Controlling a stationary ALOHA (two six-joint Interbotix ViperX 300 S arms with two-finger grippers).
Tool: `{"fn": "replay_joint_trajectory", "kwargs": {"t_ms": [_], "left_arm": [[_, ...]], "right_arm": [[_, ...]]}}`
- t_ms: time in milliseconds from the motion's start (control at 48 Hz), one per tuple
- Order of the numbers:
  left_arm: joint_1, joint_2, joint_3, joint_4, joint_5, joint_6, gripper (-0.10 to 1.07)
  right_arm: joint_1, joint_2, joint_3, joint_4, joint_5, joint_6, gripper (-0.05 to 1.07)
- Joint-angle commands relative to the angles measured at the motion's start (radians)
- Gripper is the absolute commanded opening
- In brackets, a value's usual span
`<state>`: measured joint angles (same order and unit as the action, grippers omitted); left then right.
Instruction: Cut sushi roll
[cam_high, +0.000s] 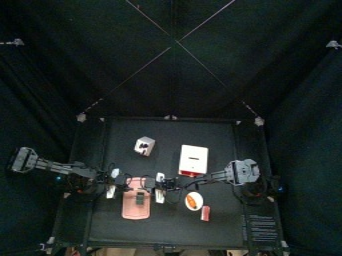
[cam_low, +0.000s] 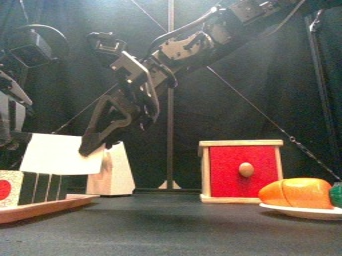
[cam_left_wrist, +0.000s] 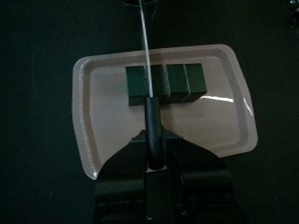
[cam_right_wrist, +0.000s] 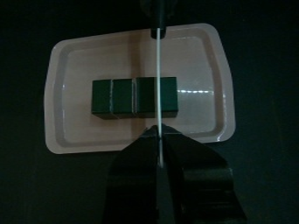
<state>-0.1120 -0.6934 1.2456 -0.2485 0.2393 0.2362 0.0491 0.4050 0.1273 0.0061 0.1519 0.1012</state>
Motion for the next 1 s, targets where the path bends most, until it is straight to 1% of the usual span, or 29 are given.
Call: {"fn": "replay_joint_trajectory", "kwargs": {"t_ms": [0,333,542,979], "left_arm": [[0.003,-0.011,-0.046,0.018,-0.017,-0.002,0.38],[0.005,-0.034,-0.04,0.032,-0.021,-0.002,0.38],[0.009,-0.037,-0.028,0.064,-0.021,-0.002,0.38],[0.012,-0.037,0.0,0.049,-0.021,-0.003,0.38]], "right_arm": [[0.0,-0.051,-0.028,-0.002,-0.032,-0.003,0.24],[-0.002,-0.064,-0.023,-0.011,-0.049,-0.003,0.24],[-0.005,-0.061,-0.021,-0.009,-0.057,-0.003,0.24],[-0.008,-0.057,-0.012,-0.008,-0.063,-0.002,0.24]]}}
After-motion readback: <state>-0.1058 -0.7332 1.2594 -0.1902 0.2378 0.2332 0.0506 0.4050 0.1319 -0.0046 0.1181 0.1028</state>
